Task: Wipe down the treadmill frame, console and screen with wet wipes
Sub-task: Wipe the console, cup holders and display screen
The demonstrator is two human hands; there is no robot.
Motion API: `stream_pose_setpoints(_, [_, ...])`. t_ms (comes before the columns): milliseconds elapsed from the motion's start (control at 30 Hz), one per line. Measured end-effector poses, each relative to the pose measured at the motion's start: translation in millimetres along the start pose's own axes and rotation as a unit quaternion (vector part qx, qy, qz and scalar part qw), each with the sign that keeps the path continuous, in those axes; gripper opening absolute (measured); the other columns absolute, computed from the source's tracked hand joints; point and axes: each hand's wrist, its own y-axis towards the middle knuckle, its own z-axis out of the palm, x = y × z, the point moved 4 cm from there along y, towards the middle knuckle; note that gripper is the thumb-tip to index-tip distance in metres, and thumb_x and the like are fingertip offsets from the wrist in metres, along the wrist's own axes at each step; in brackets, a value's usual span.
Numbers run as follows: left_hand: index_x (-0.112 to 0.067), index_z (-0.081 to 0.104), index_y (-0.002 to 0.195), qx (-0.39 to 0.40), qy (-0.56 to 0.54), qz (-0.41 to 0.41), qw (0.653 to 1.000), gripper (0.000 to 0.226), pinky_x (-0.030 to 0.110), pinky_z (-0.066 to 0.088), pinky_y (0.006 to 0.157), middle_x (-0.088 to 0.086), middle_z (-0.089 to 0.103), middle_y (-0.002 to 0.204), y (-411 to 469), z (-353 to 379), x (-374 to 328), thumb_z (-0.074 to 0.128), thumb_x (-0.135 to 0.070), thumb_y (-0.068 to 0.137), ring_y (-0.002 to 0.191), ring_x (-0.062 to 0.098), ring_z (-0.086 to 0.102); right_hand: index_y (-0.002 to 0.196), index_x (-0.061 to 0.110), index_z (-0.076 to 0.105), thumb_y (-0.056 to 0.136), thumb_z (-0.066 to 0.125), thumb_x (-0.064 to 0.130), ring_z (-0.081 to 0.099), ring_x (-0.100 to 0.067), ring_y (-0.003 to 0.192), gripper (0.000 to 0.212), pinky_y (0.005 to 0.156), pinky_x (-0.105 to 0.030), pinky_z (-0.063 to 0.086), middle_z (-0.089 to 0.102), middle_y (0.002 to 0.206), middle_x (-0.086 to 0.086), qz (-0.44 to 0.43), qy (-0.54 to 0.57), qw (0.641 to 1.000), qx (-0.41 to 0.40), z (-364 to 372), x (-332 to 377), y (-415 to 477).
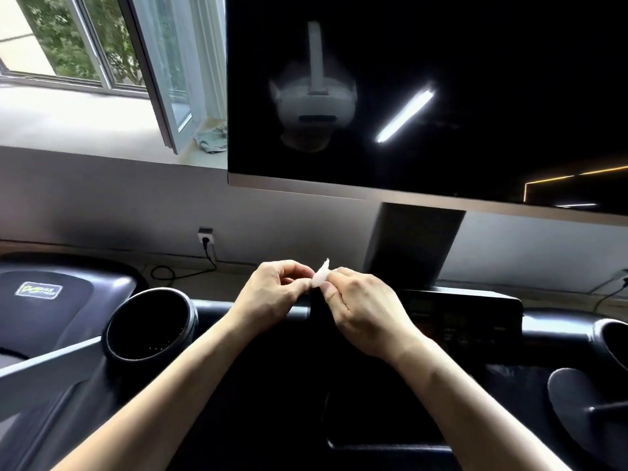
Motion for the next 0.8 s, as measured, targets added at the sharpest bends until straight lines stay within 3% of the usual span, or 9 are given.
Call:
stream_pose_setpoints(67, [-0.025,0.079,0.095,-0.019,0.011,0.002,1.0,0.022,0.037,0.056,0.097,-0.005,0.079,0.091,-4,1,2,0.07,-0.038,0.079,0.093,0.01,0.074,0.108,0.026,0.068,0.107,0.041,0.031,0.065,-0.022,0.104,0.028,0.086,-0.035,0.044,0.072,0.111,0.004,0.054,-0.032,0.998,0.006,-10,-19,-6])
stream_pose_setpoints(167, [-0.023,0.079,0.098,-0.025,-0.003,0.012,1.0,0.01,0.034,0.058,0.095,-0.006,0.079,0.092,-7,4,7,0.078,-0.022,0.088,0.093,0.006,0.074,0.111,0.028,0.069,0.107,0.036,0.035,0.066,-0.022,0.108,0.034,0.088,-0.035,0.047,0.073,0.111,0.004,0.121,-0.086,0.989,0.02,-20,-34,-11])
stream_pose_setpoints(267, [-0.022,0.079,0.101,-0.015,-0.03,0.021,0.999,0.014,0.031,0.058,0.094,-0.004,0.08,0.095,-9,5,8,0.078,-0.023,0.087,0.095,0.01,0.075,0.104,0.021,0.066,0.106,0.028,0.041,0.069,-0.027,0.103,0.043,0.079,-0.038,0.052,0.074,0.104,-0.002,0.099,-0.13,0.986,0.033,-8,-10,4])
stream_pose_setpoints(400, [-0.01,0.077,0.098,-0.013,-0.029,0.034,0.999,0.007,0.013,0.052,0.078,-0.001,0.08,0.089,-9,2,4,0.072,-0.01,0.095,0.085,0.004,0.074,0.112,0.02,0.067,0.108,0.032,0.041,0.065,-0.026,0.105,0.04,0.088,-0.039,0.05,0.07,0.113,-0.002,0.041,-0.054,0.997,0.041,10,20,15])
stream_pose_setpoints(567, [-0.018,0.076,0.1,-0.019,-0.044,0.015,0.999,0.012,0.02,0.057,0.088,-0.002,0.079,0.094,-9,3,7,0.077,-0.01,0.09,0.094,0.012,0.075,0.118,0.033,0.068,0.106,0.038,0.034,0.067,-0.016,0.104,0.032,0.09,-0.033,0.047,0.072,0.112,0.009,0.091,-0.126,0.988,-0.006,-18,-25,-18])
stream_pose_setpoints(700, [-0.02,0.079,0.097,-0.008,-0.033,0.019,0.999,0.011,0.018,0.056,0.087,-0.002,0.08,0.089,-8,0,5,0.078,-0.012,0.09,0.091,0.011,0.075,0.095,0.026,0.075,0.106,0.034,0.041,0.071,-0.022,0.089,0.045,0.087,-0.034,0.045,0.076,0.092,0.004,0.192,-0.205,0.959,-0.038,-32,-47,-30])
stream_pose_setpoints(800, [-0.018,0.078,0.1,0.014,-0.029,0.014,0.999,0.012,0.018,0.057,0.086,0.0,0.08,0.09,-6,-1,1,0.077,-0.012,0.09,0.091,0.013,0.076,0.088,0.016,0.073,0.103,0.027,0.041,0.073,-0.03,0.08,0.054,0.074,-0.039,0.051,0.075,0.086,-0.007,0.149,-0.217,0.965,-0.014,-14,-21,-6])
